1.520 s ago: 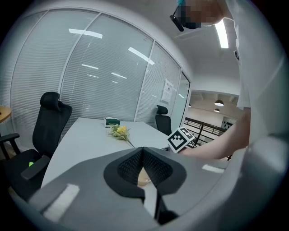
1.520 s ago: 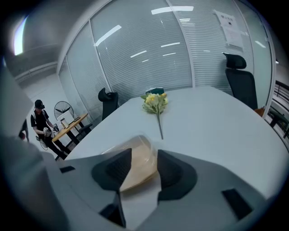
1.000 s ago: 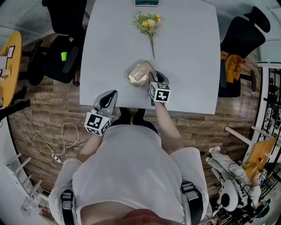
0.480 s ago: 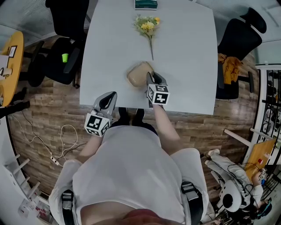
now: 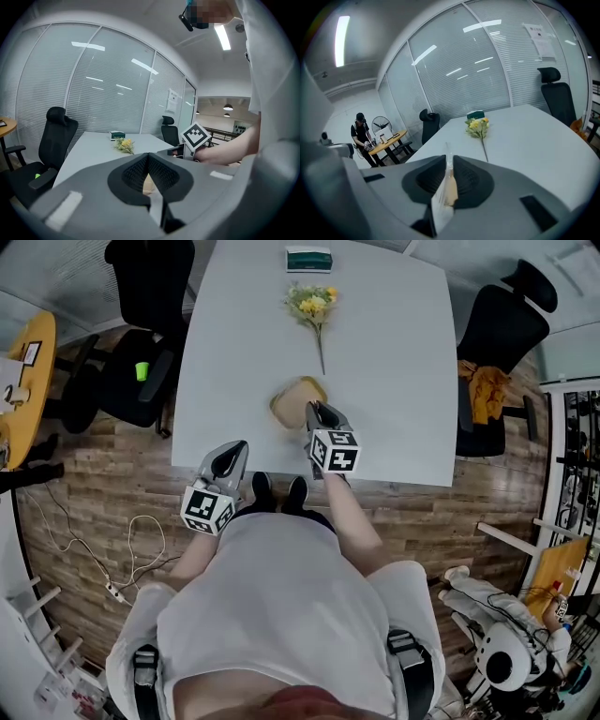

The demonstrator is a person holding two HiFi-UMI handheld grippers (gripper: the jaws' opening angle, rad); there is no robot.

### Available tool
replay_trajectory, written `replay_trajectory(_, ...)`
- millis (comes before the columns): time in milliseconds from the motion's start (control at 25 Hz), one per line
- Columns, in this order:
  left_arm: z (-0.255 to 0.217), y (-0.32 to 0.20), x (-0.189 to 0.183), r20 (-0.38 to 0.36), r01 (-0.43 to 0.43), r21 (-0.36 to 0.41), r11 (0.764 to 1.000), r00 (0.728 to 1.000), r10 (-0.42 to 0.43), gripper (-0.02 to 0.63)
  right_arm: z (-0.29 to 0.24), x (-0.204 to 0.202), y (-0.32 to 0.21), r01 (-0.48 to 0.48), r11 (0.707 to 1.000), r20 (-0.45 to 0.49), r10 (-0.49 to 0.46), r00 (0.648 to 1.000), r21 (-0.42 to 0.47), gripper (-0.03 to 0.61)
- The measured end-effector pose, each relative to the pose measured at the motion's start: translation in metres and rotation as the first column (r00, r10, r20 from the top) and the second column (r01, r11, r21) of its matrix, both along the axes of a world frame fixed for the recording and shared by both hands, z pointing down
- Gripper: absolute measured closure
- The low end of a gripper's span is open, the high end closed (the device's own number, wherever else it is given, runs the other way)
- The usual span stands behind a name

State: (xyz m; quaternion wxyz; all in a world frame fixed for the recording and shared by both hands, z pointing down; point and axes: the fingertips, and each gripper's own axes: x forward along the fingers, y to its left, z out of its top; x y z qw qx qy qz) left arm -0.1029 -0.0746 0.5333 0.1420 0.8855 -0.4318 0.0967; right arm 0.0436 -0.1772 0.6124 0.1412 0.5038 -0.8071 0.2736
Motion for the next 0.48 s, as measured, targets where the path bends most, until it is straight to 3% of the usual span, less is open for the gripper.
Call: replay_trajectory(480, -0.027, -0.006, -0.001, -0.013, 0.009, 0.088, 0.996, 1.0, -0.008, 0.603, -0.065, 0.012, 0.022, -0.031, 0.991, 0.007, 0.03, 1.0, 0.127, 0.532)
